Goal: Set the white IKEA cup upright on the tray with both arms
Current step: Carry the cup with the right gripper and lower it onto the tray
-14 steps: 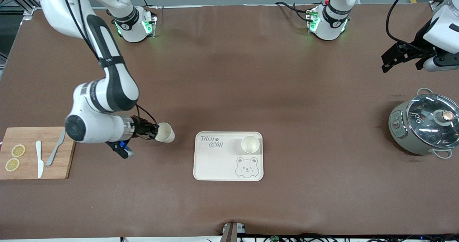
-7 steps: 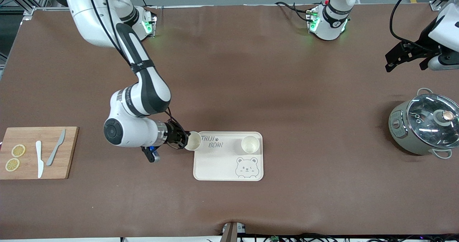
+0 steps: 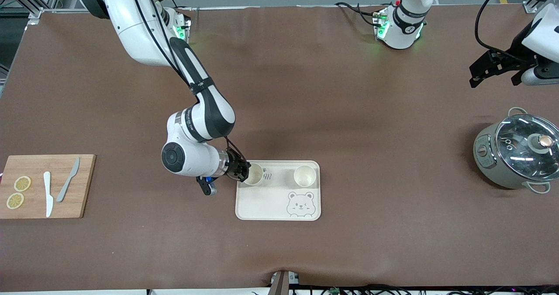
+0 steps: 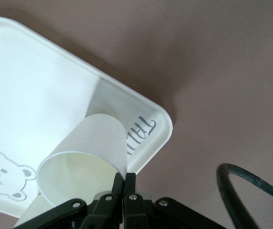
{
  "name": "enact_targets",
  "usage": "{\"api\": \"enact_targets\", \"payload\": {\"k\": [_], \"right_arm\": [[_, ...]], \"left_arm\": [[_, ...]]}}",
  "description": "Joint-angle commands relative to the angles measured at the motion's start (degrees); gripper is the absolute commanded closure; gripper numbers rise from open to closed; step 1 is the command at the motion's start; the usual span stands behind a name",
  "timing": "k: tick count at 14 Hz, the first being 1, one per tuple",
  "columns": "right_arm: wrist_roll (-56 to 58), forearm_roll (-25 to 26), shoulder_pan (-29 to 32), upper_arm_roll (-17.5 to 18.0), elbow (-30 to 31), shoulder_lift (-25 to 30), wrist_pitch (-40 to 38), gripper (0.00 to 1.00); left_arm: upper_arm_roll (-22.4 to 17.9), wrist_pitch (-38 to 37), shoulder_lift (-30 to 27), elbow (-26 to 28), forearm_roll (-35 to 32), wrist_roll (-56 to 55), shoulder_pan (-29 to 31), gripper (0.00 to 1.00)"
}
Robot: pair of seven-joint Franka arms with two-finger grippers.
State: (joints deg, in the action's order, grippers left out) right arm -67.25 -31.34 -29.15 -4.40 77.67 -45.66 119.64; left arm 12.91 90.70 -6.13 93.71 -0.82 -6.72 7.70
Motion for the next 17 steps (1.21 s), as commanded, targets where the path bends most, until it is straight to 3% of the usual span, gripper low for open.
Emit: {"api": "enact_targets", "payload": {"k": [1, 2, 3, 4, 5, 8, 11, 15, 17], "right_arm": [[-0.86, -0.74, -0.55, -0.52, -1.82, -1.27, -0.46, 1.0], [-0.86, -0.74, -0.55, -0.52, -1.82, -1.36, -0.46, 0.93], [-0.78, -0.65, -0.64, -0.52, -1.82, -1.36, -0.37, 0.59], [-0.78, -0.65, -0.64, -0.52, -1.99, -1.36, -0.37, 0.04], [-0.51, 0.13, -0.73, -0.61, -2.08, -1.18, -0.46, 0.0], [-0.42, 7.24, -1.78, -0.52, -3.3, 0.31, -2.64, 0.0], [1.84, 8.75, -0.04, -1.14, -7.34, 0.93, -12.29, 0.0], [7.13, 9.19, 7.34, -1.05, -15.17, 1.02, -27.68, 0.0], [12.19, 11.89, 10.07, -0.88, -13.96, 6.43, -30.86, 0.0]], "left_arm": [[-0.08, -0.09, -0.64, -0.28, 1.52, 1.53, 0.65, 0.0], [-0.08, -0.09, -0.64, -0.28, 1.52, 1.62, 1.08, 0.0], [-0.08, -0.09, -0.64, -0.28, 1.52, 1.88, 1.69, 0.0], [-0.08, -0.09, -0.55, -0.37, 1.52, 1.88, 1.79, 0.0], [-0.08, -0.09, -0.55, -0.37, 1.52, 1.88, 1.79, 0.0], [-0.08, -0.09, -0.47, -0.28, 1.52, 1.88, 2.14, 0.0], [-0.08, -0.17, -0.47, -0.28, 1.52, 1.88, 2.14, 0.0], [-0.08, -0.52, -0.47, -0.19, 1.52, 1.88, 2.14, 0.0], [-0.08, -0.52, -0.12, -0.37, 1.52, 1.8, 2.14, 0.0]]}}
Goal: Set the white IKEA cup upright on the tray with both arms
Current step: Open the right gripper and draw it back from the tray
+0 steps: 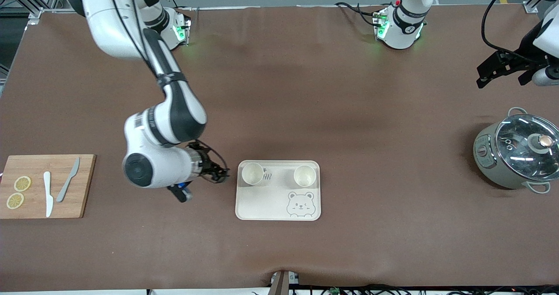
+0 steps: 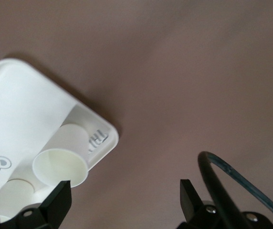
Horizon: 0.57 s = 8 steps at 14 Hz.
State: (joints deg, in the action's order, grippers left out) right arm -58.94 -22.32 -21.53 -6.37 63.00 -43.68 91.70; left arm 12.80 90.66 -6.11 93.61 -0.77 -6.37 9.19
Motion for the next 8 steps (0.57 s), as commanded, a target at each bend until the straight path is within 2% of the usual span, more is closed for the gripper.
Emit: {"api": "enact_targets", "payload": {"k": [1, 2, 4, 6, 8], "right_arm": [[9.23, 4.99, 3.16, 1.1, 3.86, 7.44, -4.06, 0.0], [10.93, 5.79, 4.12, 1.01, 6.41, 11.03, -3.46, 0.0], [11.48, 7.28, 7.54, 1.01, 7.4, 15.01, -3.1, 0.0], [15.14, 13.32, 7.82, 1.1, 10.11, 19.13, -2.58, 0.0], [20.94, 15.38, 8.95, 1.1, 14.5, 23.44, -1.27, 0.0]], "left_arm": [[0.03, -0.49, -0.04, -0.19, 1.47, 1.54, 0.65, 0.0], [0.03, -0.49, -0.04, -0.19, 1.47, 1.54, 0.65, 0.0], [0.03, -0.57, -0.13, -0.19, 1.39, 1.54, 0.74, 0.0], [0.03, -0.57, -0.04, -0.19, 1.39, 1.54, 0.74, 0.0], [0.03, -0.57, -0.04, -0.1, 1.39, 1.54, 0.65, 0.0]]}}
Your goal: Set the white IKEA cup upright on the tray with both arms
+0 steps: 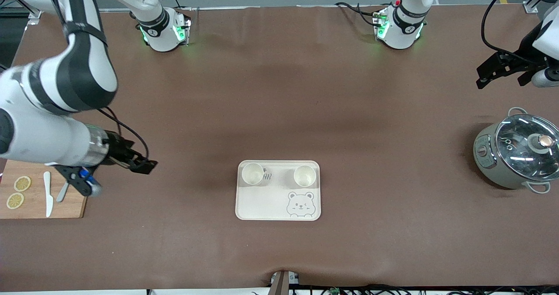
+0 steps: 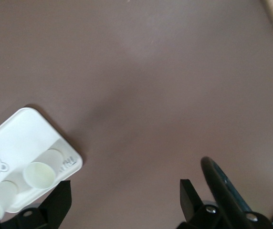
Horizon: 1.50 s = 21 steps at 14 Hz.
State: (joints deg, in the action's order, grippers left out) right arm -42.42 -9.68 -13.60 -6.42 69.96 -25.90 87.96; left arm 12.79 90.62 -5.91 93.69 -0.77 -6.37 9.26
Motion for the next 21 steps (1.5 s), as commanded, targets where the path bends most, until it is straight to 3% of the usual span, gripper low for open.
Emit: {"api": "enact_targets", "payload": {"k": [1, 7, 12, 21], "right_arm": [[9.67, 2.74, 3.21, 1.15, 9.39, 7.6, 3.18, 0.0], [32.98, 4.05, 14.28, 1.06, 17.22, 18.24, 2.13, 0.0], [39.07, 8.28, 14.39, 1.41, 17.84, 28.88, -6.65, 0.0], [39.87, 11.88, 13.33, 1.59, 18.72, 28.8, -5.61, 0.0]], "left_arm": [[0.05, -0.71, -0.25, -0.17, 1.38, 1.54, 0.59, 0.0], [0.05, -0.71, -0.25, -0.17, 1.38, 1.54, 0.59, 0.0], [0.13, -0.71, -0.16, -0.08, 1.38, 1.54, 0.59, 0.0], [0.05, -0.71, -0.16, 0.0, 1.38, 1.54, 0.59, 0.0]]}}
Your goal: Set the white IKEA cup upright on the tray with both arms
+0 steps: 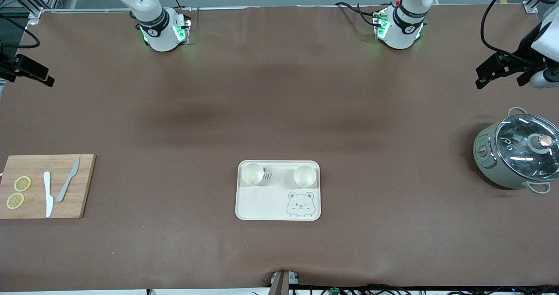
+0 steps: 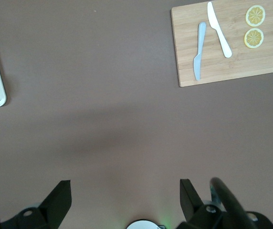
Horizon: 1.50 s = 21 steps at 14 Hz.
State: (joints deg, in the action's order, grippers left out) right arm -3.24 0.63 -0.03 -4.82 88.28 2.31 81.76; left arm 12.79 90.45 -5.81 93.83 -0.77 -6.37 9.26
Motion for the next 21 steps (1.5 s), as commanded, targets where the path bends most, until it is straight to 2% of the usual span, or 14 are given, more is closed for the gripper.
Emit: {"api": "enact_targets", "payload": {"k": [1, 21], "right_arm": [[0.78, 1.4, -0.14, -0.1, 0.49, 0.59, 0.59, 0.0], [0.52, 1.04, 0.21, -0.27, 0.75, 0.5, -0.29, 0.0]], "left_arm": [[0.13, -0.54, -0.25, -0.05, 1.38, 1.53, 0.58, 0.0], [0.13, -0.81, 0.01, -0.84, 1.56, 1.01, 0.58, 0.0]]}}
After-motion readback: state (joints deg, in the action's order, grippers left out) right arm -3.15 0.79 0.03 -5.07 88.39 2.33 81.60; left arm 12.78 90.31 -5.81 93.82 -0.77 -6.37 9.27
